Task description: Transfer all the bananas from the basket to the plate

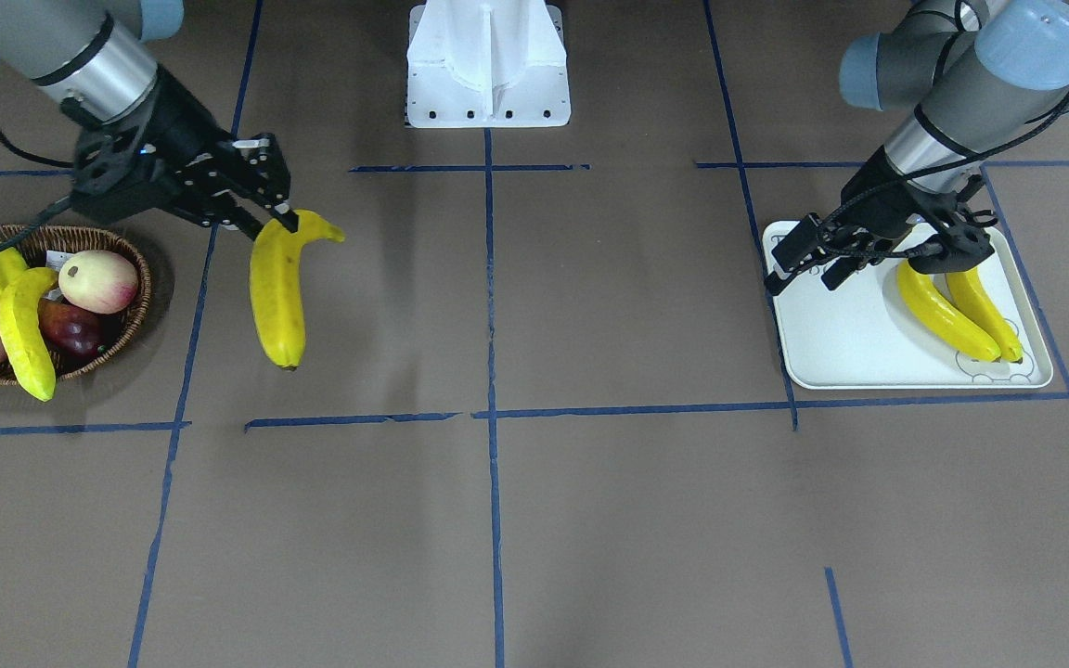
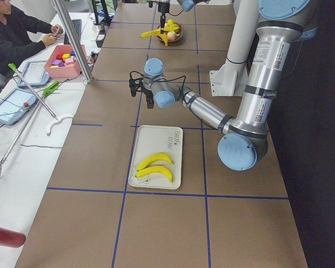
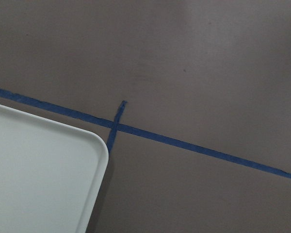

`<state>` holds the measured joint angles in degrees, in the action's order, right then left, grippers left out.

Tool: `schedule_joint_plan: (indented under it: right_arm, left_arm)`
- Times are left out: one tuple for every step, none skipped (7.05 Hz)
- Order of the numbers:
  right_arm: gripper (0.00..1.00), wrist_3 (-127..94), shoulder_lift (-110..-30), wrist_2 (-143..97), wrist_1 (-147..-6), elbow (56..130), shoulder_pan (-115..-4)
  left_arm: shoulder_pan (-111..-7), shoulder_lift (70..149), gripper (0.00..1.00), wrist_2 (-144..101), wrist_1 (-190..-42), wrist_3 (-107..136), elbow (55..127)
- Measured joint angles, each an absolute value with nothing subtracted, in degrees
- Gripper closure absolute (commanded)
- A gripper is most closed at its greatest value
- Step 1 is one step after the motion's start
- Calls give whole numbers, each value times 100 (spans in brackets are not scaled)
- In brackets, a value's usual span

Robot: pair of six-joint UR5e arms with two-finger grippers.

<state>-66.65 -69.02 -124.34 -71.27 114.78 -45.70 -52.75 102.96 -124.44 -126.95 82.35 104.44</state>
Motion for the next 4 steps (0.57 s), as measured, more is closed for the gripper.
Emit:
schedule_joint_plan:
  right_arm:
    - [99, -7187, -6864, -11821, -6535, 11468, -4053]
    - [99, -7600, -6810, -11219, -6056, 11449, -3576]
    - [99, -7864, -6698, -10846, -5790, 11428, -3245]
    - [99, -7988, -6574, -10662, -5683, 11413, -3020]
  left_arm:
    - [-5123, 10437, 1, -12437, -13482, 8951, 10301]
    - [-4966, 10681, 1, -12414, -14072, 9631, 10153]
    - [-4855, 11012, 1, -12398, -14363, 10116, 10043]
    - [-4734, 11380, 1, -12387, -14467, 10387, 9955]
